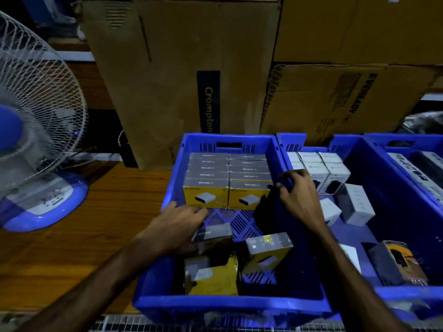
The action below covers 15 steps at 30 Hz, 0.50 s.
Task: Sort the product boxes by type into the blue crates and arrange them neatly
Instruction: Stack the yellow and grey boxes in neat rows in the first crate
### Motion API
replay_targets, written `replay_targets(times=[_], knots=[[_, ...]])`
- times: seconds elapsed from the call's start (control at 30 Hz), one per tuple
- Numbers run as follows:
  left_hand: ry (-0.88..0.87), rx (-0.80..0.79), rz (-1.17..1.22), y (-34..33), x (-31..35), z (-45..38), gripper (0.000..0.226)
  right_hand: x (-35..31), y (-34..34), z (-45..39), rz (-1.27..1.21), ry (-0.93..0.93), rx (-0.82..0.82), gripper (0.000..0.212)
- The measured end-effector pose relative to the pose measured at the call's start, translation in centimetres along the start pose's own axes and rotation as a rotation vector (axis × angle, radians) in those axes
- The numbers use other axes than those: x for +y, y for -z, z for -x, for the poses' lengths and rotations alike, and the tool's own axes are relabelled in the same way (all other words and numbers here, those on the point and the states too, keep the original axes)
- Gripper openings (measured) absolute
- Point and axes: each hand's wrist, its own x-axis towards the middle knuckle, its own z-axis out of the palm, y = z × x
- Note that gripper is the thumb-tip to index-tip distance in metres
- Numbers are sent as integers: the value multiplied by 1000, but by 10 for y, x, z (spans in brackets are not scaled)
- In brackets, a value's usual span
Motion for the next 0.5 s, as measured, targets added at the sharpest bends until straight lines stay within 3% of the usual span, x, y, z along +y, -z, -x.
replay_targets(times=[0.1,0.27,0.4,0.5], knots=[[23,-52,-81,-5,5,-8,62,-1,-1,0,11,16,-9,25],[15,-65,29,-14,-1,-17,39,1,-2,-1,1,22,-17,27],[24,-26,202,2,-9,-23,40,2,-2,-1,-17,36,-6,28],[1,97,329,20,-21,-23,45,3,-2,-2,-50,58,34,32]])
